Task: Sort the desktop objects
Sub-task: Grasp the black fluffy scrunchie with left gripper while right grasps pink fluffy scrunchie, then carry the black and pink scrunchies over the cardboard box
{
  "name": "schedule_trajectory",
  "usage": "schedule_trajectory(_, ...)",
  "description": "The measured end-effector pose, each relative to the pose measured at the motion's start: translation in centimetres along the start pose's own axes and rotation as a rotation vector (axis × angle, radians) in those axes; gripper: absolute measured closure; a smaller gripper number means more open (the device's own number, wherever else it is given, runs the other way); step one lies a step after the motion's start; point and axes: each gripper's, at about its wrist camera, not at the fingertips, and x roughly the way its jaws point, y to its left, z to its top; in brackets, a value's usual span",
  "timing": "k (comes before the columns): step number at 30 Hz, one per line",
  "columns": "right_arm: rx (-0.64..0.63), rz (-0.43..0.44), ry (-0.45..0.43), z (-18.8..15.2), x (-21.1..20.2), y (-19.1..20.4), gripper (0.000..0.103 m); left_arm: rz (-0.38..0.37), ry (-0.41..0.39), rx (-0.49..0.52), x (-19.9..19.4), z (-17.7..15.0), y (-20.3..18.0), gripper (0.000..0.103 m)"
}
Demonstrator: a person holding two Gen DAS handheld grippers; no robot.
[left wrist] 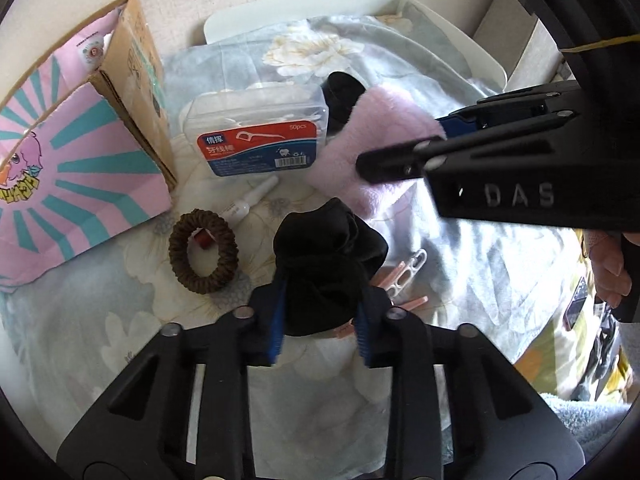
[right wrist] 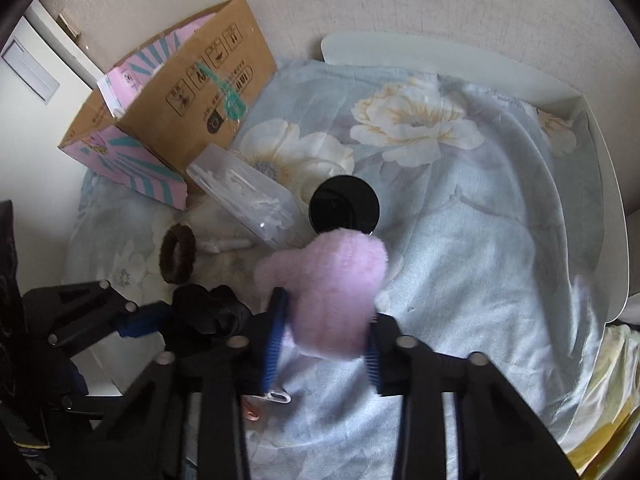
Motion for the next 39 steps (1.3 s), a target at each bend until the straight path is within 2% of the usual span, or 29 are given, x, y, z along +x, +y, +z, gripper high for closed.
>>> schedule_trajectory(4, 0.010, 0.004, -0.020, -0.4, -0.6, 0.0, 0.080, -0.012, -0.004, -0.012, -0.5, 0.1, 0.0, 0.090)
schedule_trajectory(13, 0.034, -0.010, -0.080, -1.1, -2.2, 0.3, 0.080, 0.023, -0.043, -0.001, -3.1, 0.3, 0.0, 0.091)
schedule_trajectory(24, 0.065, -0.047, -0.170, -2.5, -6.6, 0.2, 0.080, 0.040, -0.126, 0.002, -7.6, 0.7, 0.8, 0.091)
schedule_trajectory(31, 0.073, -0.077, -0.220, -2.9, -9.2, 0.9, 0.080, 0.041, -0.209, -0.074, -11.5, 1.6, 3.3, 0.091)
schedule_trajectory(39, 0.077, -0.095, -0.293, -2.0, -11.8, 1.8, 0.080, 0.066, -0.289, -0.191, -14.7, 1.6, 8.1, 0.091)
